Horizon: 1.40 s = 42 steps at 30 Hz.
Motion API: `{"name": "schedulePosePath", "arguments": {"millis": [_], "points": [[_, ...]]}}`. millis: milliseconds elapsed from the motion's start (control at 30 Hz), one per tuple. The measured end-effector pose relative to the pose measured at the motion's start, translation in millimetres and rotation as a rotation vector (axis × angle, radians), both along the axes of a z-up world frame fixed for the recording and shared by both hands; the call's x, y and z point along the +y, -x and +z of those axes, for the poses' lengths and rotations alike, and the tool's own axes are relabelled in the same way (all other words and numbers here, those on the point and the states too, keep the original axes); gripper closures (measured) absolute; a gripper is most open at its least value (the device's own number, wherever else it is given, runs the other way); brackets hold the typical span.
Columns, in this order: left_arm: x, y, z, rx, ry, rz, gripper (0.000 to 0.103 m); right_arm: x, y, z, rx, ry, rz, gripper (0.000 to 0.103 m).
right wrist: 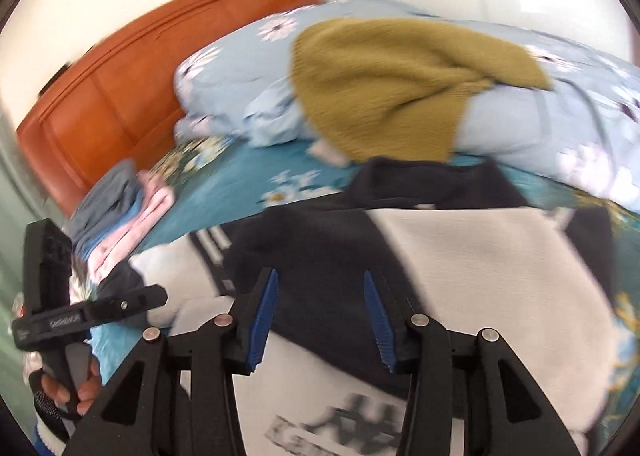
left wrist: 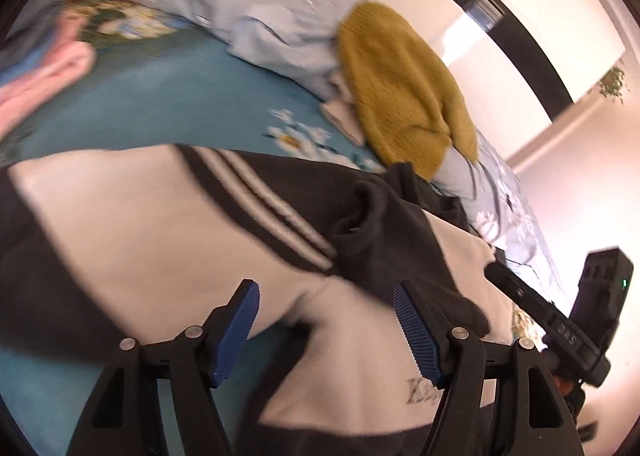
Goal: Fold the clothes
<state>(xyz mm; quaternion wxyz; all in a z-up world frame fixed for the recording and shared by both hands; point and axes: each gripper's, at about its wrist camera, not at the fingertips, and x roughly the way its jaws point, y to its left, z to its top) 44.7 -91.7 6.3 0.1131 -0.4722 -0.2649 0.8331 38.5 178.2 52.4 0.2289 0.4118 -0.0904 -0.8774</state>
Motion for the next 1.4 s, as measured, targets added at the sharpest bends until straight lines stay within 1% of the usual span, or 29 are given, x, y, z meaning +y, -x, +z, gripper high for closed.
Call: {"name": "schedulePosePath", "arguments": {"millis": [100,167,233,267,300,333,367,400,433,467,533,633,700,767,867,900,967,1000,1100,1200,1233,1300,1333,1367,1400], "points": [[14.2,32.5,-17.5,-0.063,0.022,0.003,0.029,52.9,-5.7,1.5,-0.020,0.005,-0.126,0.054],[17.6,39.4,-26.5,-0.092,0.020,0.027,0.031,86.0,-11.0,-2.1,-0.043,0.017,-0.205,0.052],[19.5,42.0,-25.7,-0.071,0.016,0.051,0.031,113.9,-17.2,-10.0,-0.075,0.032,-0.273,0.051],[21.4,41.7,-23.6,-0.056,0.009,0.055,0.034,126.4,-20.8,-14.0,-0.091,0.037,-0.304,0.051],[24.0,42.2,-23.3,-0.051,0.013,0.055,0.040,135.9,-23.3,-18.1,-0.106,0.043,-0.331,0.051],[26.7,42.7,-23.2,-0.049,0.018,0.056,0.061,144.9,-25.5,-22.5,-0.119,0.051,-0.354,0.051],[29.4,43.3,-23.1,-0.046,0.023,0.056,0.075,150.8,-27.9,-26.4,-0.131,0.061,-0.373,0.051],[32.1,44.3,-24.1,-0.047,0.044,0.062,0.077,153.8,-28.9,-29.4,-0.140,0.070,-0.384,0.051],[34.7,45.3,-25.3,-0.050,0.066,0.069,0.081,156.5,-29.7,-32.3,-0.149,0.079,-0.393,0.051],[34.3,44.5,-24.5,-0.047,0.070,0.079,0.083,159.2,-30.5,-35.3,-0.158,0.089,-0.403,0.051],[26.9,39.4,-17.3,-0.015,0.040,0.099,0.084,159.7,-32.5,-32.7,-0.145,0.092,-0.400,0.051],[12.4,23.5,-0.2,0.061,0.019,0.140,0.084,157.2,-33.8,-23.1,-0.099,0.099,-0.381,0.051],[7.8,22.2,-2.8,0.055,0.035,0.152,0.084,156.3,-34.2,-17.1,-0.072,0.127,-0.366,0.051],[8.8,27.9,-18.7,-0.006,0.059,0.125,0.083,150.4,-30.9,-15.3,-0.055,0.138,-0.345,0.051],[4.9,29.6,-39.4,-0.034,0.040,0.136,0.080,134.3,-20.6,-24.8,-0.080,0.113,-0.289,0.051],[3.4,29.3,-41.7,-0.030,0.022,0.139,0.080,131.4,-17.2,-31.3,-0.099,0.094,-0.287,0.051],[0.7,31.8,-42.4,-0.042,0.005,0.135,0.080,128.2,-10.8,-45.4,-0.143,0.059,-0.292,0.051],[0.3,33.7,-42.6,-0.049,0.002,0.131,0.080,129.3,-9.2,-51.5,-0.158,0.071,-0.292,0.051],[-0.9,31.6,-41.0,-0.048,-0.011,0.121,0.079,130.6,-10.1,-52.3,-0.151,0.087,-0.292,0.051],[-7.2,21.2,-35.8,-0.047,-0.076,0.131,0.072,127.0,-13.0,-50.1,-0.136,0.062,-0.286,0.051],[-11.1,15.3,-32.4,-0.044,-0.097,0.139,0.068,126.1,-15.5,-48.5,-0.125,0.056,-0.289,0.051],[-24.2,-4.1,-20.7,0.000,-0.127,0.169,0.063,124.2,-20.3,-45.2,-0.102,0.046,-0.297,0.051],[-33.2,-16.2,-14.3,0.028,-0.139,0.192,0.057,122.9,-24.1,-43.8,-0.093,0.047,-0.303,0.051],[-42.1,-28.3,-8.0,0.056,-0.151,0.216,0.048,121.5,-28.0,-42.5,-0.083,0.048,-0.309,0.050],[-56.6,-43.7,-2.9,0.068,-0.139,0.278,0.044,119.7,-32.5,-42.7,-0.088,0.060,-0.310,0.050]]}}
